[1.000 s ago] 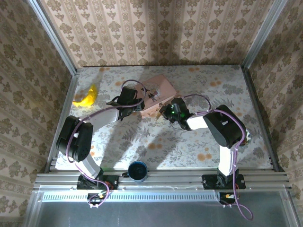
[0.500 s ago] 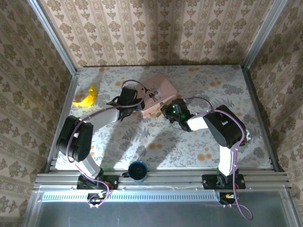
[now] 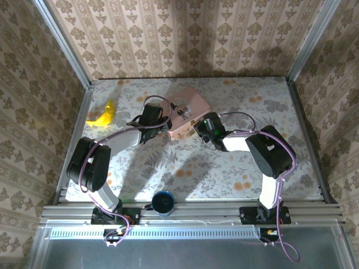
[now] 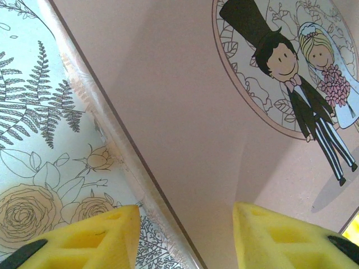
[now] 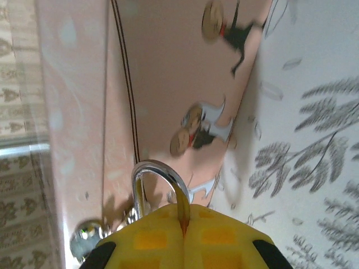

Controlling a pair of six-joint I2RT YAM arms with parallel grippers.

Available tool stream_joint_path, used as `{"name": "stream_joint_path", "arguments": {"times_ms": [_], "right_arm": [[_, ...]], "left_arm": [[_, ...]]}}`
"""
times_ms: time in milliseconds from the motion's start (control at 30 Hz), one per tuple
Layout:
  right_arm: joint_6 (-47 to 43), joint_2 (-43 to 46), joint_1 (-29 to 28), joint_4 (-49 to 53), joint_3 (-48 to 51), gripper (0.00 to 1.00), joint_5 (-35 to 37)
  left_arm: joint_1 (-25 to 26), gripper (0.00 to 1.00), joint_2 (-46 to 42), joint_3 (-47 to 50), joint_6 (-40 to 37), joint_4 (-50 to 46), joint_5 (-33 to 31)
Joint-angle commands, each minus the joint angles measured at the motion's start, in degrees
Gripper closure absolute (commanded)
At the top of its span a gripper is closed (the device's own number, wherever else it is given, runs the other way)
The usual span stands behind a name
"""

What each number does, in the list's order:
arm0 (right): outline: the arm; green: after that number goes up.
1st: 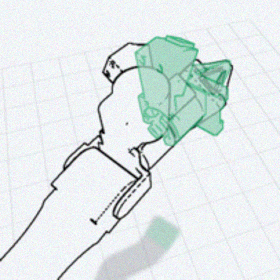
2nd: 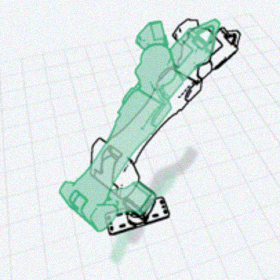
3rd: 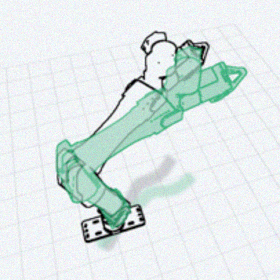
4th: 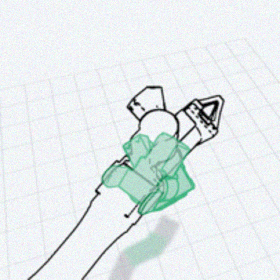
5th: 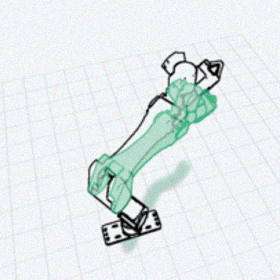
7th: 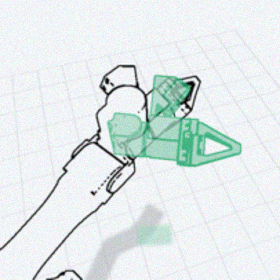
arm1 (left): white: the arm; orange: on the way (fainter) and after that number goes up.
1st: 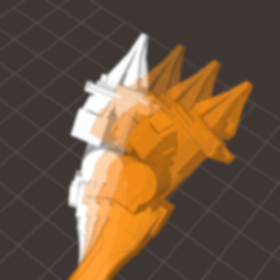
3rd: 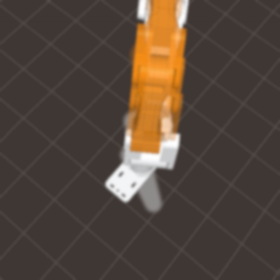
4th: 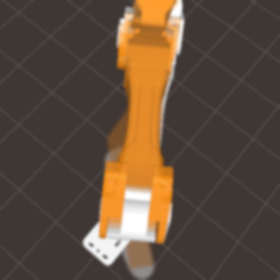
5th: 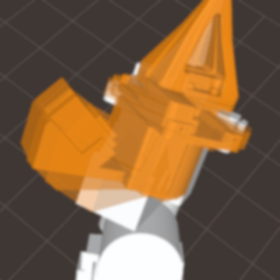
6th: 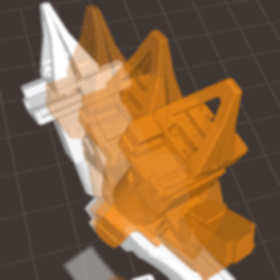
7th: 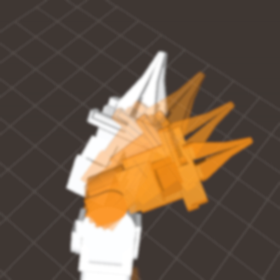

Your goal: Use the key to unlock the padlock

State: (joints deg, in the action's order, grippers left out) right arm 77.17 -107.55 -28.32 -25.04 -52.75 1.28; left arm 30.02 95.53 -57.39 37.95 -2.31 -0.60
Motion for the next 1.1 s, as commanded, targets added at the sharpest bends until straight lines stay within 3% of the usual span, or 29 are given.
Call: {"name": "stream_joint_path", "arguments": {"times_ms": [0,533,1067], "right_arm": [[0.3,2.5,1.2,6.0,-1.1,1.0,6.8],[-0.3,2.1,1.2,3.7,-0.5,1.0,5.3],[-4.9,8.1,1.3,5.4,3.6,1.0,3.6]], "left_arm": [[-0.6,0.53,3.3,3.1,0.8,-8.0,-2.7],[-0.9,0.53,2.9,3.6,1.1,-7.1,-2.2],[-6.6,0.56,0.1,4.0,-1.7,-4.5,-1.5]]}}
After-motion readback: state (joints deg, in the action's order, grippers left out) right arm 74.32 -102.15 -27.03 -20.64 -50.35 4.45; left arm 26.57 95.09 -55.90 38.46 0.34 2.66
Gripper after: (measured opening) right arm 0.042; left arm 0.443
